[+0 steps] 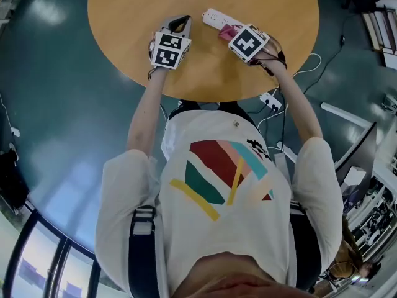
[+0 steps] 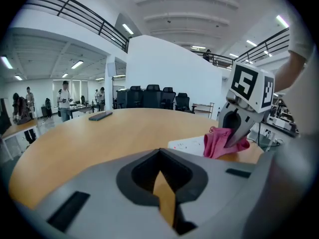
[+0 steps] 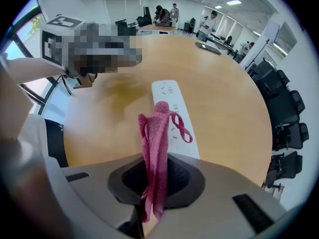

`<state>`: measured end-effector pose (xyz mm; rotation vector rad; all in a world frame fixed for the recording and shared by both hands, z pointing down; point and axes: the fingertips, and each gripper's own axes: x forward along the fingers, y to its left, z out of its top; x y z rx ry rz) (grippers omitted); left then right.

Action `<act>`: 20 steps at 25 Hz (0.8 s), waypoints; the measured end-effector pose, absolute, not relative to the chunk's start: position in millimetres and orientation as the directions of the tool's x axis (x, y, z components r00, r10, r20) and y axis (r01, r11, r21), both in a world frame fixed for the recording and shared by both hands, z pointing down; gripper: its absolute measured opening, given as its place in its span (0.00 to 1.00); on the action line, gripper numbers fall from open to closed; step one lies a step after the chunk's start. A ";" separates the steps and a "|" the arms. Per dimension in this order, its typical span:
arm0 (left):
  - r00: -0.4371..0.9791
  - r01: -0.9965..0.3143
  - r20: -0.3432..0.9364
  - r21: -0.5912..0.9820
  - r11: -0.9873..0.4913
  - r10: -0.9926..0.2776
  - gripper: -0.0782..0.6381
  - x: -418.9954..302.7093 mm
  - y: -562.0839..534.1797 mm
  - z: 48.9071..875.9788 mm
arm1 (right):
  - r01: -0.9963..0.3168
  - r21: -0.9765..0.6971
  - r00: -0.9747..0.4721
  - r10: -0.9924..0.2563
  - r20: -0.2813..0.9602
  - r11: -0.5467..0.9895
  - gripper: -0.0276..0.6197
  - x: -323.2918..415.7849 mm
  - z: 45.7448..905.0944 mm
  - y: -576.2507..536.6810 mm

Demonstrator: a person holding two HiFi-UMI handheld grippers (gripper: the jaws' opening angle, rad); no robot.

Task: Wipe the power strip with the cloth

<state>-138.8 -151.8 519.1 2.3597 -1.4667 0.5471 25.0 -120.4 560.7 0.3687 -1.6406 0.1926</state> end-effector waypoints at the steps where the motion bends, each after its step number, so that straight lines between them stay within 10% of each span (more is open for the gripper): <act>1: 0.412 -0.897 0.470 0.059 -0.438 -0.780 0.17 -129.2 -156.5 518.7 | -0.371 0.095 -0.053 -0.124 0.991 0.924 0.10 41.1 561.4 -120.3; 20: 0.417 -0.880 0.519 0.026 -0.474 -0.746 0.17 -48.4 -186.8 538.0 | -0.515 0.020 -0.167 -0.123 0.978 0.857 0.10 148.7 558.9 -130.3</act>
